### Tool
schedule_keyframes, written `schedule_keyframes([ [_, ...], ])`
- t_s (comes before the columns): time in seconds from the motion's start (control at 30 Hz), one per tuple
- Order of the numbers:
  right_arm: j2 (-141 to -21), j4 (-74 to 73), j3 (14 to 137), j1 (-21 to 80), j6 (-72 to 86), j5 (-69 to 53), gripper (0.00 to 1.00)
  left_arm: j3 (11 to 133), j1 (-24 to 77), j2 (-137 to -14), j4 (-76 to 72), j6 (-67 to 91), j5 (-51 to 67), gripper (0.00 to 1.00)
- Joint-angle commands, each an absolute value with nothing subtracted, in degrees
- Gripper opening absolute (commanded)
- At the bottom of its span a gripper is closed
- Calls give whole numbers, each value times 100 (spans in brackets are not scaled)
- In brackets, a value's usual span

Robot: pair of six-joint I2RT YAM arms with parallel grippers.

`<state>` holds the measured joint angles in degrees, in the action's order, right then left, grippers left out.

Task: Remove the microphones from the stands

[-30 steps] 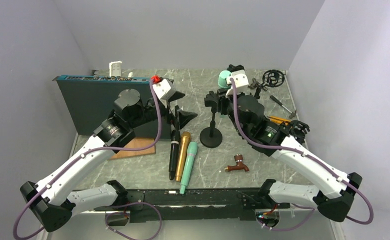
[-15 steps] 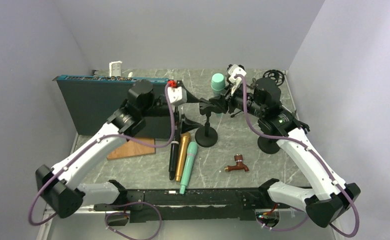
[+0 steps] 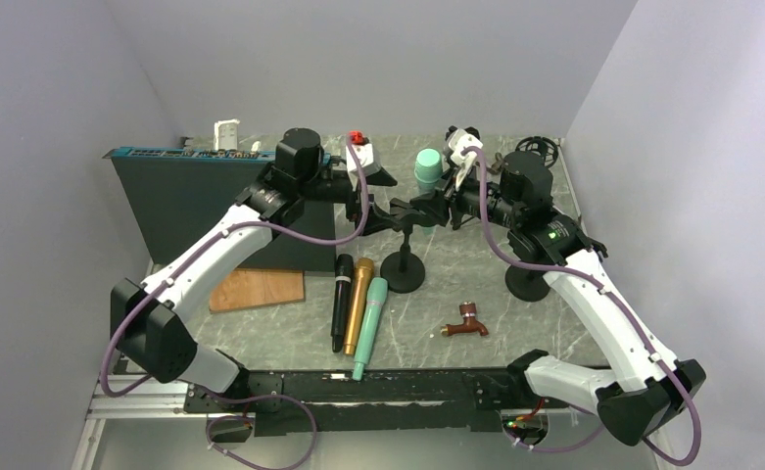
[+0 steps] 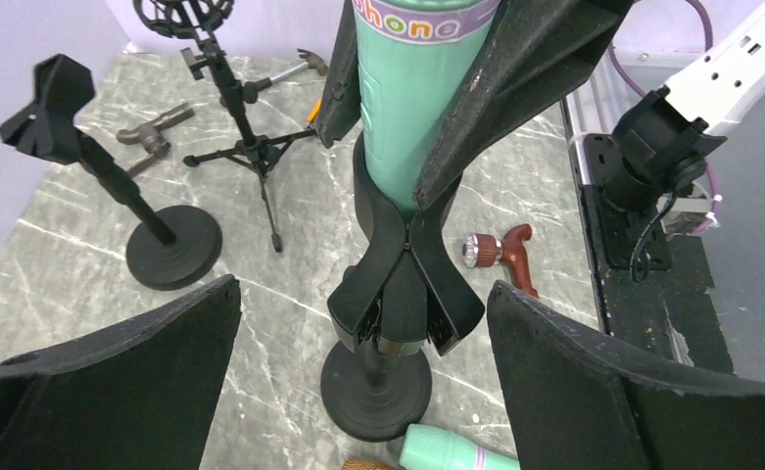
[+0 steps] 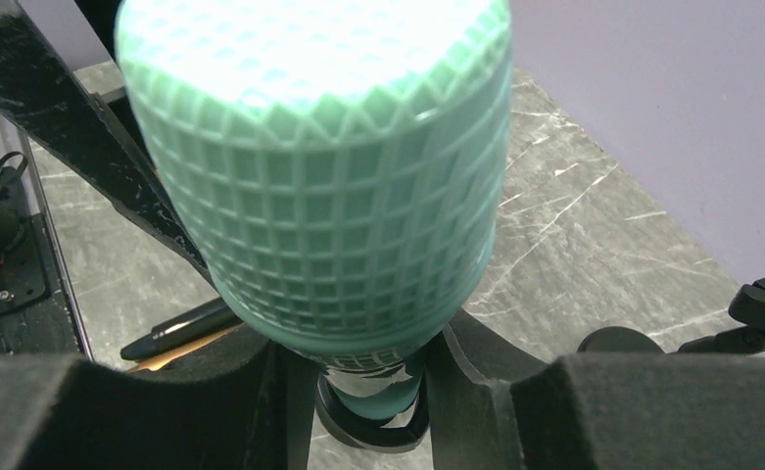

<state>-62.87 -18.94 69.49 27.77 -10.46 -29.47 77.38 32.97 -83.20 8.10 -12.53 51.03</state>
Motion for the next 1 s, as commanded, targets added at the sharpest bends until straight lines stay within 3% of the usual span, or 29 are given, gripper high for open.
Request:
schedule_keyframes([
  [0.0, -6255, -2252, 7048, 2782, -847, -3303, 0, 7771, 3361, -8402, 591, -1196, 5623, 98],
  [0.23, -6191, -2206, 7006, 2766, -826, -3287, 0, 7522, 3506, -8471, 414, -1157, 5363, 91],
  [0.37, -6202, -2230, 7009, 2763, -834, -3281, 0, 7579, 3621, -8544, 446, -1251, 5007, 79],
  [0.4, -6205, -2242, 7015, 2760, -827, -3279, 0, 7618, 3638, -8558, 516, -1287, 4904, 74],
  [0.47, -6205, -2255, 7018, 2767, -826, -3274, 0, 7679, 3657, -8569, 648, -1346, 4715, 52],
  [0.5, -6198, -2239, 7008, 2765, -820, -3251, 0, 7708, 3664, -8565, 709, -1326, 4586, 32],
  [0.53, -6168, -2222, 7006, 2767, -803, -3213, 0, 7711, 3659, -8550, 752, -1295, 4429, 5],
  [0.57, -6144, -2200, 6989, 2763, -788, -3176, 0, 7653, 3664, -8499, 727, -1252, 4331, 0],
  [0.97, -5869, -1776, 7217, 2767, -193, -2268, 0, 7297, 3819, -8242, 803, -998, 4078, 0],
])
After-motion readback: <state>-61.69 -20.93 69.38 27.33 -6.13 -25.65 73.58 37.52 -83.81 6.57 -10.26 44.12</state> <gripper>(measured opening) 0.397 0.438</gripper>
